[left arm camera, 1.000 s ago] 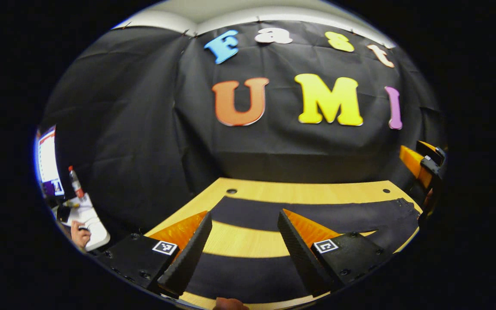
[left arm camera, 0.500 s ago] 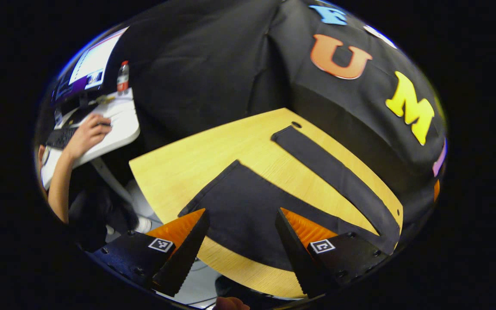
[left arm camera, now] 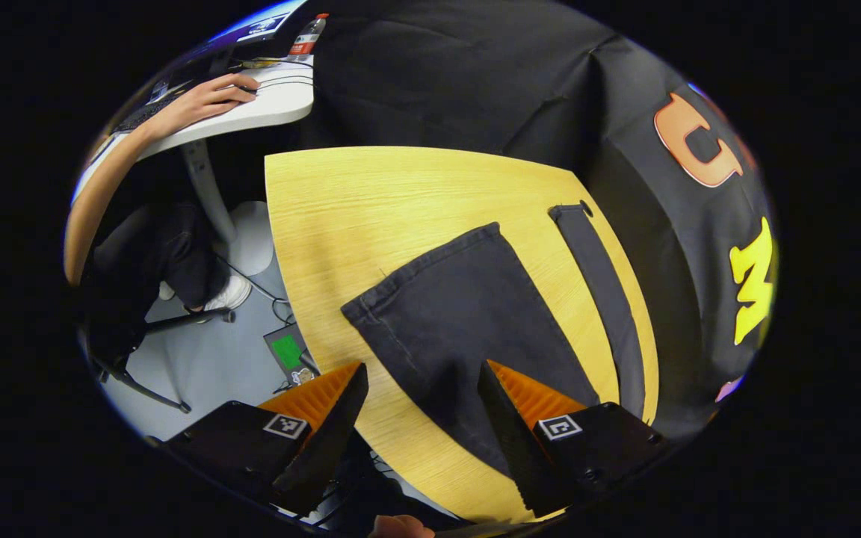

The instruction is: Grasp the waist and the cuffs of the jeans and fold them to make the two legs overlap; first hold the waist and fold one-third of the jeans toward the cuffs, then hold the cuffs and fold the remaining one-third in the same direction to finish folding.

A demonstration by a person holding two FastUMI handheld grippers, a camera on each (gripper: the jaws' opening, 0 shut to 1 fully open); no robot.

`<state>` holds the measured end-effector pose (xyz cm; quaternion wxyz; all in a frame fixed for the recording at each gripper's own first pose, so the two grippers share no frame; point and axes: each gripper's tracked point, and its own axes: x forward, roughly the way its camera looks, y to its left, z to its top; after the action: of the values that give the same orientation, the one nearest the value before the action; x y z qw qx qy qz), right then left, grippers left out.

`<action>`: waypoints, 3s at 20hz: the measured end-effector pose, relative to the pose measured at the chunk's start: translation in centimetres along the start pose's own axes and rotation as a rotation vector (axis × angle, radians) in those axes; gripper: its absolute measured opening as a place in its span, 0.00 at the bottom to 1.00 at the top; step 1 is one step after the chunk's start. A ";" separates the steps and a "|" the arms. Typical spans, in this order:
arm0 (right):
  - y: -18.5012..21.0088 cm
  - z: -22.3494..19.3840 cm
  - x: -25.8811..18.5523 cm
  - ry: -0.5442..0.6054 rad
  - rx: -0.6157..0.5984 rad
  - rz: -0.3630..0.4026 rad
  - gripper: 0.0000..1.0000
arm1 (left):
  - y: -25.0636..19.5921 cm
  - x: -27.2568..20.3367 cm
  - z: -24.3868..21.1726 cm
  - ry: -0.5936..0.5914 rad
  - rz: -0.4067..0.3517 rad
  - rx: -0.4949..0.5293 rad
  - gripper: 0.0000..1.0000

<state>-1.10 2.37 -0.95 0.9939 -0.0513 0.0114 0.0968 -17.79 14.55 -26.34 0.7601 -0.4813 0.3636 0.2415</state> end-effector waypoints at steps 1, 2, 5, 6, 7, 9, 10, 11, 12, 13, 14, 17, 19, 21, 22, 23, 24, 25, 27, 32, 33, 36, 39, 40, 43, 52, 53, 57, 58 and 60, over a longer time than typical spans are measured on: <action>-0.1 -0.1 0.0 0.004 -0.002 -0.003 0.96 | -0.3 0.2 0.3 -0.002 -0.007 0.001 0.97; -0.1 -0.4 0.0 0.011 -0.002 -0.002 0.97 | -0.7 0.6 0.6 -0.003 -0.016 -0.002 0.97; -0.9 -1.3 -0.3 0.041 0.010 -0.012 0.96 | -2.0 1.5 1.7 -0.012 -0.040 -0.029 0.96; -1.2 -1.6 -0.3 0.056 0.023 -0.017 0.96 | -2.3 1.8 1.9 -0.014 -0.046 -0.038 0.96; -1.6 -2.2 -0.3 0.078 0.045 -0.023 0.96 | -2.6 2.0 2.1 -0.017 -0.050 -0.038 0.96; -2.5 -3.4 -0.5 0.129 0.113 -0.026 0.97 | -2.9 2.4 2.4 -0.008 -0.043 -0.018 0.96; -3.0 -3.9 -0.4 0.154 0.158 -0.020 0.97 | -2.9 2.5 2.5 0.002 -0.035 -0.010 0.96; -3.4 -4.4 -0.3 0.182 0.213 -0.015 0.97 | -2.8 2.7 2.4 0.009 -0.027 -0.011 0.95; -3.7 -5.3 -0.2 0.229 0.283 0.001 0.97 | -2.8 2.7 2.5 0.013 -0.029 -0.031 0.95; -3.5 -5.8 -0.2 0.286 0.388 0.041 0.98 | -2.9 2.9 2.6 0.021 -0.038 -0.051 0.92; -3.7 -6.6 -0.2 0.350 0.498 0.060 0.99 | -2.5 3.2 2.7 0.027 -0.029 -0.063 0.90; -7.0 -10.5 -0.8 0.515 0.766 -0.027 0.96 | -1.6 3.8 3.1 0.040 -0.040 -0.134 0.52; -10.9 -13.6 -1.3 0.602 0.858 -0.131 0.98 | -1.2 3.9 3.1 0.065 -0.044 -0.201 0.28; -14.9 -16.7 -2.7 0.688 0.938 -0.241 0.98 | -1.5 4.0 3.2 0.073 -0.058 -0.228 0.12; -16.7 -18.0 -3.3 0.738 0.995 -0.298 0.98 | -1.6 4.0 3.2 0.073 -0.062 -0.226 0.10; -18.2 -19.3 -4.0 0.790 1.058 -0.349 0.98 | -1.5 4.1 3.2 0.073 -0.061 -0.223 0.08; -19.4 -20.9 -5.7 0.836 1.112 -0.397 0.98 | -1.6 4.1 3.3 0.074 -0.060 -0.221 0.08; -20.8 -22.7 -7.2 0.893 1.126 -0.451 0.98 | -1.6 4.1 3.2 0.079 -0.059 -0.217 0.06; -24.1 -24.9 -9.6 0.947 1.098 -0.542 0.98 | -1.6 4.1 3.3 0.086 -0.060 -0.217 0.04; -26.7 -29.3 -12.9 1.068 1.080 -0.678 0.98 | -1.7 4.1 3.4 0.087 -0.074 -0.249 0.04; -26.4 -29.9 -12.7 1.080 1.094 -0.672 0.98 | -1.6 4.1 3.4 0.088 -0.075 -0.250 0.04; -26.0 -30.5 -12.1 1.076 1.117 -0.645 0.91 | -1.7 4.1 3.3 0.092 -0.073 -0.232 0.04; -25.7 -30.4 -11.6 1.060 1.101 -0.592 0.95 | -1.7 4.1 3.4 0.094 -0.067 -0.229 0.04; -25.5 -30.2 -11.7 1.080 1.093 -0.590 0.85 | -1.7 4.1 3.3 0.095 -0.066 -0.233 0.04; -26.1 -31.3 -12.3 1.099 1.041 -0.617 0.58 | -1.8 4.1 3.4 0.093 -0.067 -0.235 0.04; -26.5 -30.7 -11.9 1.042 1.040 -0.569 0.07 | -1.9 4.1 3.4 0.110 -0.036 -0.242 0.03; -26.7 -30.0 -11.7 1.017 1.051 -0.562 0.03 | -2.1 3.7 3.6 0.106 -0.035 -0.241 0.03; -26.9 -26.8 -11.1 0.923 1.127 -0.499 0.07 | -4.1 0.7 4.8 0.056 -0.071 -0.203 0.03; -26.8 -25.8 -10.8 0.907 1.138 -0.483 0.03 | -4.8 -0.2 5.0 0.051 -0.085 -0.197 0.04; -27.1 -24.6 -10.4 0.873 1.143 -0.443 0.03 | -6.3 -2.0 5.5 0.042 -0.109 -0.185 0.04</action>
<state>-6.41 -28.63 -22.35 0.7673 0.4376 0.4421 -0.1557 -12.73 16.81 -19.78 0.7166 -0.5737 0.3288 0.2222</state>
